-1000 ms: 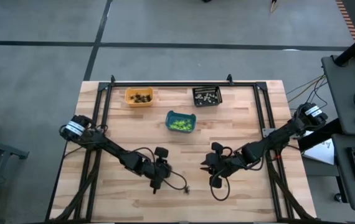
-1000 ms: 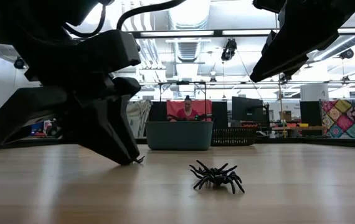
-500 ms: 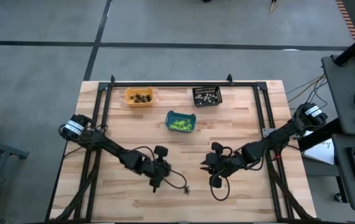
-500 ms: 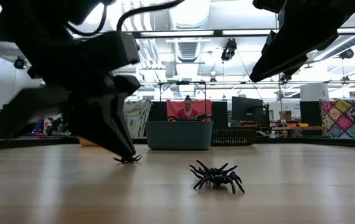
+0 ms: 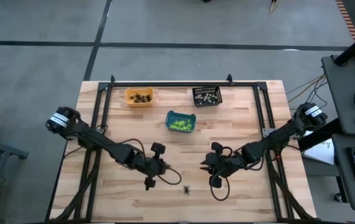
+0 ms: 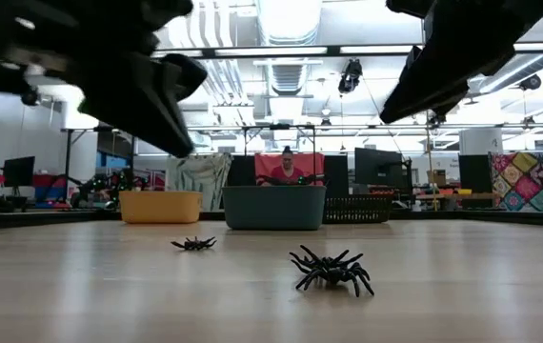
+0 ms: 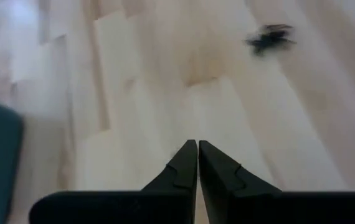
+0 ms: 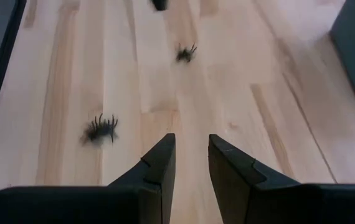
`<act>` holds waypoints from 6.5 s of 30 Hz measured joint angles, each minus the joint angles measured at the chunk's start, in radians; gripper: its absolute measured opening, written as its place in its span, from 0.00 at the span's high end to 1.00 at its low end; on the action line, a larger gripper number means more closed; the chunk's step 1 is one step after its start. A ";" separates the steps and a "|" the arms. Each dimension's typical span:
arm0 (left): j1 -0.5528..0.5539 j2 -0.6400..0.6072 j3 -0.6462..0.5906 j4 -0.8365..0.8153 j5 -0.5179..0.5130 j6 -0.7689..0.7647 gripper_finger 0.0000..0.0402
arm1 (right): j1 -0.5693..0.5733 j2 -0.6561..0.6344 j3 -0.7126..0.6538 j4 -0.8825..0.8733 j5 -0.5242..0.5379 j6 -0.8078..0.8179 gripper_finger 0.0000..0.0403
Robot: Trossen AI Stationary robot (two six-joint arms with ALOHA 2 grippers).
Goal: Sort Halloween decoration
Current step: Put the black spider toy into the yellow bin
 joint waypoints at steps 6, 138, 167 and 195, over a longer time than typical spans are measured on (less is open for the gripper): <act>-0.001 -0.067 -0.056 -0.004 0.115 0.013 1.00 | -0.023 0.041 0.000 0.123 0.094 0.105 0.79; -0.003 0.231 -0.327 0.720 0.006 -0.250 1.00 | -0.191 0.598 0.364 0.311 -0.221 -0.590 0.59; -0.004 0.205 -0.329 0.721 0.029 -0.250 1.00 | -0.192 0.672 0.380 0.336 -0.211 -0.593 0.94; -0.010 -0.194 -0.384 0.494 0.021 -0.178 1.00 | -0.335 0.606 0.396 0.441 -0.625 -0.191 0.98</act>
